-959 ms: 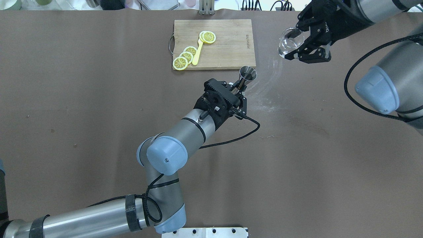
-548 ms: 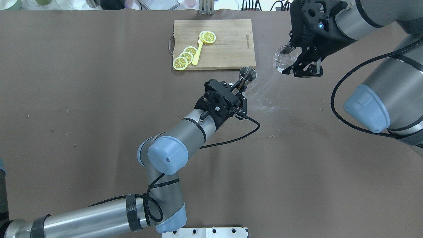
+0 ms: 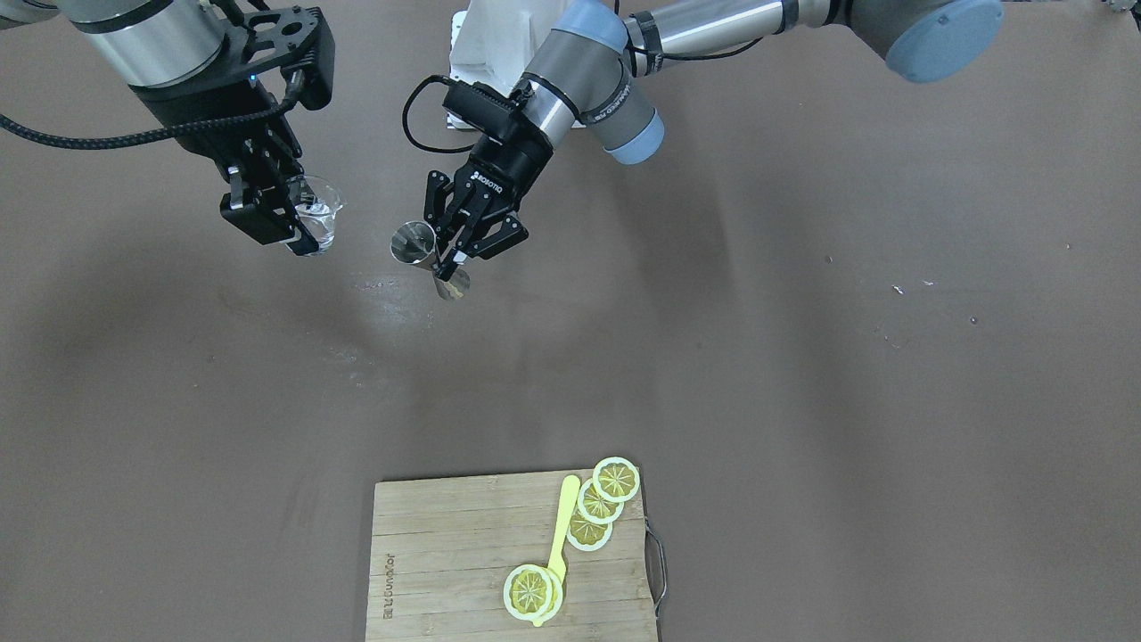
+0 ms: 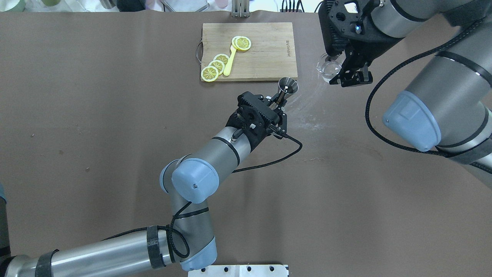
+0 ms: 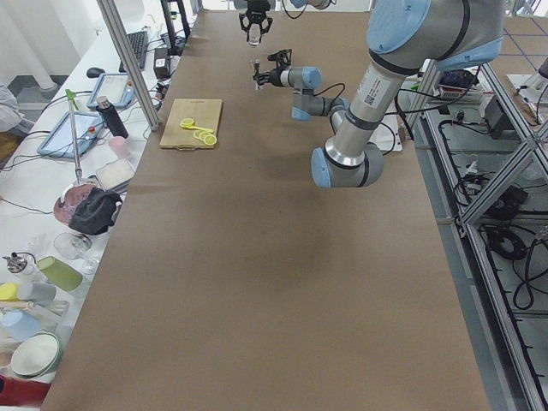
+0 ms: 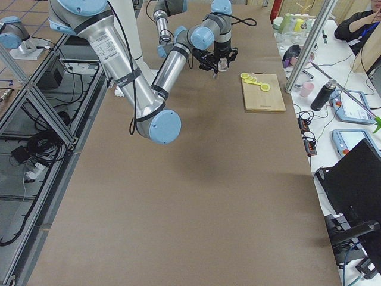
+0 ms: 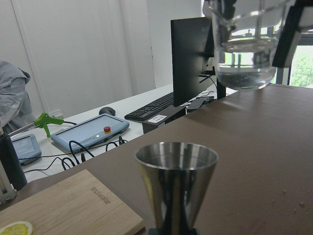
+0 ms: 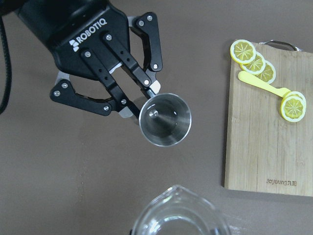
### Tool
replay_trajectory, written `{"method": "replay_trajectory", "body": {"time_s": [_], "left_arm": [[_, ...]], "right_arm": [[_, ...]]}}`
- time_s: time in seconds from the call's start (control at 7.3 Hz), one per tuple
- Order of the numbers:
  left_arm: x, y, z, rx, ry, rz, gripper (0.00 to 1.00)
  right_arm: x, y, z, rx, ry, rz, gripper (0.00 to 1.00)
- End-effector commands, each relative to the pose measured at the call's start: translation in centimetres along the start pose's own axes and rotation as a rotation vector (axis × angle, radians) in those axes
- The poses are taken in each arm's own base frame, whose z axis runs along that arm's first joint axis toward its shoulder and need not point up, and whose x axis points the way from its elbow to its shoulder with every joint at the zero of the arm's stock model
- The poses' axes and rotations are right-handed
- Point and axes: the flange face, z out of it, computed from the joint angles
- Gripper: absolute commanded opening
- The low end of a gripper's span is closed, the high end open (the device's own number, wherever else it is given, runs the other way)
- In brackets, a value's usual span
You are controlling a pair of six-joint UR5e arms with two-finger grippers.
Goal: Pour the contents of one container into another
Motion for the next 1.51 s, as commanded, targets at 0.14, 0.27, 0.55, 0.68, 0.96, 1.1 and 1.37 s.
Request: {"method": "replay_trajectory", "body": {"time_s": [0.14,0.27,0.55,0.68,0.96,1.1,1.37], "left_arm": [[0.0,0.0,0.0,-0.001,0.003,0.006,0.00],[0.1,-0.2,-0.1,0.002,0.004,0.005,0.00],[0.3,-0.4,-0.1,-0.006,0.035,0.012,0.00],[0.4,-0.8,-0.1,-0.005,0.048,0.048,0.00],[0.6,-1.0,0.0,-0.001,0.046,0.050,0.00],[0.6,-1.1,0.0,0.001,0.045,0.049,0.00],[0.6,-1.3,0.0,0.004,0.041,0.046,0.00]], "right_arm": [[0.5,-0.9,-0.2,-0.117,-0.043,-0.052,0.00],[1.0,-2.0,-0.1,-0.133,-0.053,-0.050,0.00],[3.6,-4.5,0.3,-0.168,-0.067,-0.044,0.00],[4.6,-5.3,0.6,-0.195,-0.075,-0.066,0.00],[5.7,-6.8,0.9,-0.237,-0.092,-0.083,0.00],[5.3,-7.6,1.6,-0.265,-0.099,-0.094,0.00],[5.0,-7.6,1.8,-0.294,-0.121,-0.138,0.00]]}}
